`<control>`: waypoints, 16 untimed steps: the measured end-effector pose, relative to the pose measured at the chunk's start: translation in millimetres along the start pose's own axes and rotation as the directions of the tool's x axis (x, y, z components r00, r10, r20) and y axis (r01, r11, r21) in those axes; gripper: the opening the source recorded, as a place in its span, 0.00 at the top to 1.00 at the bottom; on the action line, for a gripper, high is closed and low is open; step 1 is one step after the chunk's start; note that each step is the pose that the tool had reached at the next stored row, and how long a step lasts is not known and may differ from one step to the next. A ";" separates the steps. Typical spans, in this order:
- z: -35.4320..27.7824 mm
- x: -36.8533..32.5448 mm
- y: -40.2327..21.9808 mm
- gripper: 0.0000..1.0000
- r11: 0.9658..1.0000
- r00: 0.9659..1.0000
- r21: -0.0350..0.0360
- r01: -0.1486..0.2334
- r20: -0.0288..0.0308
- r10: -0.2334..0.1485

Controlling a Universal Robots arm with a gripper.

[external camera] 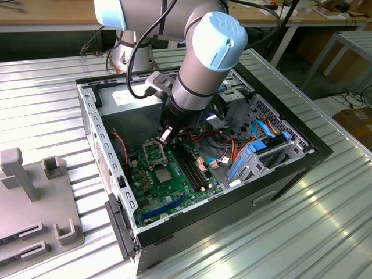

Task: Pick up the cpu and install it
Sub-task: 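Close the cpu cover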

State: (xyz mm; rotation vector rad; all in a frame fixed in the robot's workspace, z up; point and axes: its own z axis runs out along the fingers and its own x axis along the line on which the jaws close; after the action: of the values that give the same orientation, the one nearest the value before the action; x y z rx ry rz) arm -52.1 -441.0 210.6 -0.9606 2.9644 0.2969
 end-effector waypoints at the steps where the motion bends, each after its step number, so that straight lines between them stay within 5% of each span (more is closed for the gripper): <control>1: -0.2 0.0 0.0 0.89 1.000 1.000 0.000 0.001 0.000 -0.001; 7: -2.3 -0.1 0.5 0.89 1.000 1.000 0.003 0.005 -0.003 -0.005; 12: -3.7 -0.1 0.8 0.89 1.000 1.000 0.019 0.008 -0.016 -0.008; 16: -5.1 -0.1 1.1 0.89 1.000 1.000 0.022 0.010 -0.019 -0.009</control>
State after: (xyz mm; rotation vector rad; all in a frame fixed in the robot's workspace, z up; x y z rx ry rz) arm -52.3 -441.0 215.8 -0.9805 2.9721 0.2558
